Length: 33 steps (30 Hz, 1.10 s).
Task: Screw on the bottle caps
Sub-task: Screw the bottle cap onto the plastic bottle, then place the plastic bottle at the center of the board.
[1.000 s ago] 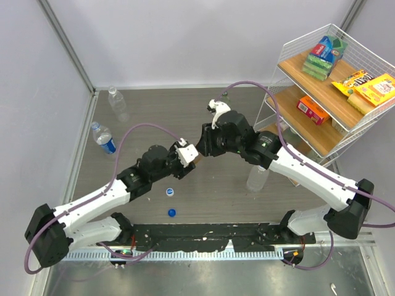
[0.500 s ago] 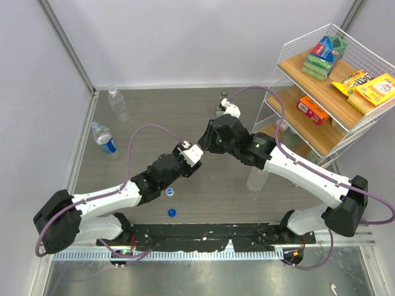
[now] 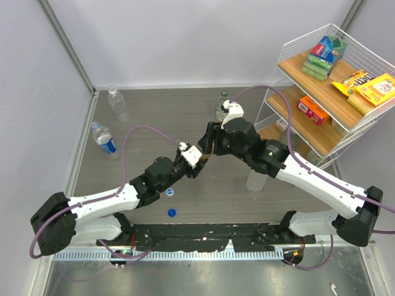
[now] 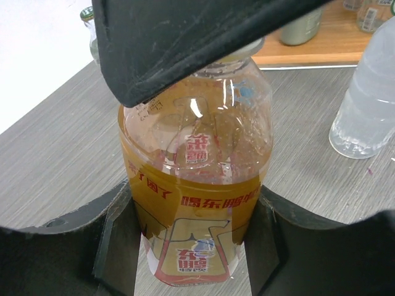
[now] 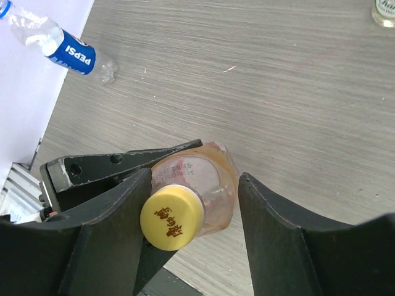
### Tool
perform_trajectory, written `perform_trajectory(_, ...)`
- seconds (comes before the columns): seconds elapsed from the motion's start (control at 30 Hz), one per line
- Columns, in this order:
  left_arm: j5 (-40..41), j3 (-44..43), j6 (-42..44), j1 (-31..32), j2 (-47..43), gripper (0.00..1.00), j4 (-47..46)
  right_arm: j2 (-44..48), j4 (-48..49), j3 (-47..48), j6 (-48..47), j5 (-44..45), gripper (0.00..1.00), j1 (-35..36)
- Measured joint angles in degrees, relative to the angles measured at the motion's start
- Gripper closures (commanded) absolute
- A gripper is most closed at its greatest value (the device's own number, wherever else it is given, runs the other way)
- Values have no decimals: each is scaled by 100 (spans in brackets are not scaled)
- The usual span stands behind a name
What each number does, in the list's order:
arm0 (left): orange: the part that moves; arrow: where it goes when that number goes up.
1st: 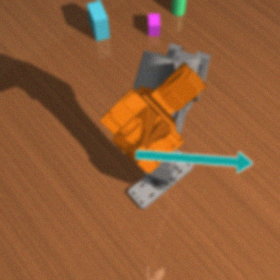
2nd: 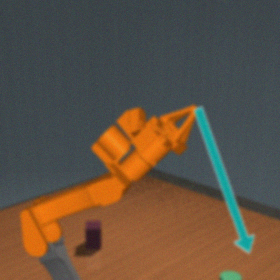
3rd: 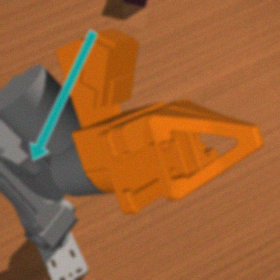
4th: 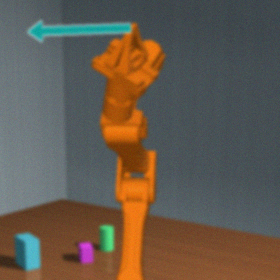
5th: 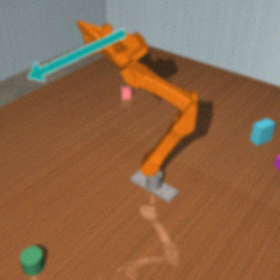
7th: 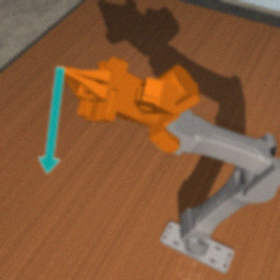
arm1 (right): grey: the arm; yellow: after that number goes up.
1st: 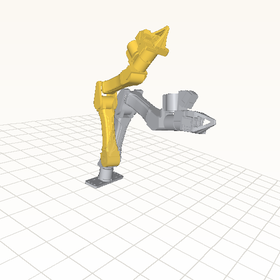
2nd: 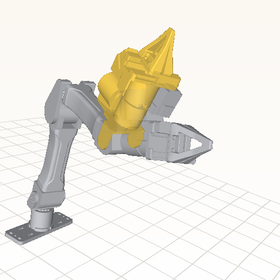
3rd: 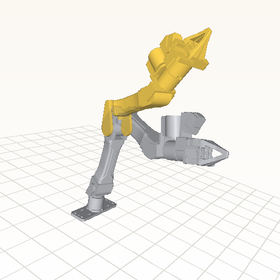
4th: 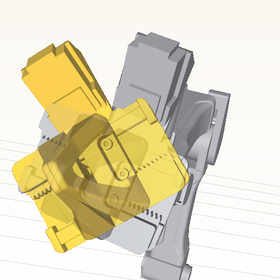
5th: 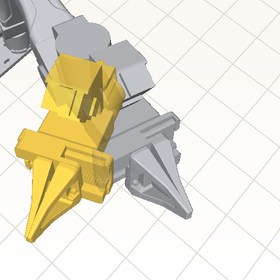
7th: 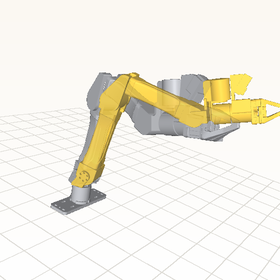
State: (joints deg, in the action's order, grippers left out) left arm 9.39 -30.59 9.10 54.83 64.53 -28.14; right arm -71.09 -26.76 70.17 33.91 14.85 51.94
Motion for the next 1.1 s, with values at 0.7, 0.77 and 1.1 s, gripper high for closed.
perform_trajectory(0.7,131,0,-741,4,-295,0,-271,-461,-109,166,-535,1021,94,-103)
perform_trajectory(0.77,275,0,-876,4,-501,0,-229,-649,-168,273,-570,1202,94,-319)
perform_trajectory(1.1,1462,-4,-1941,-28,-1434,0,1163,-1725,258,752,-1401,1725,91,-1757)
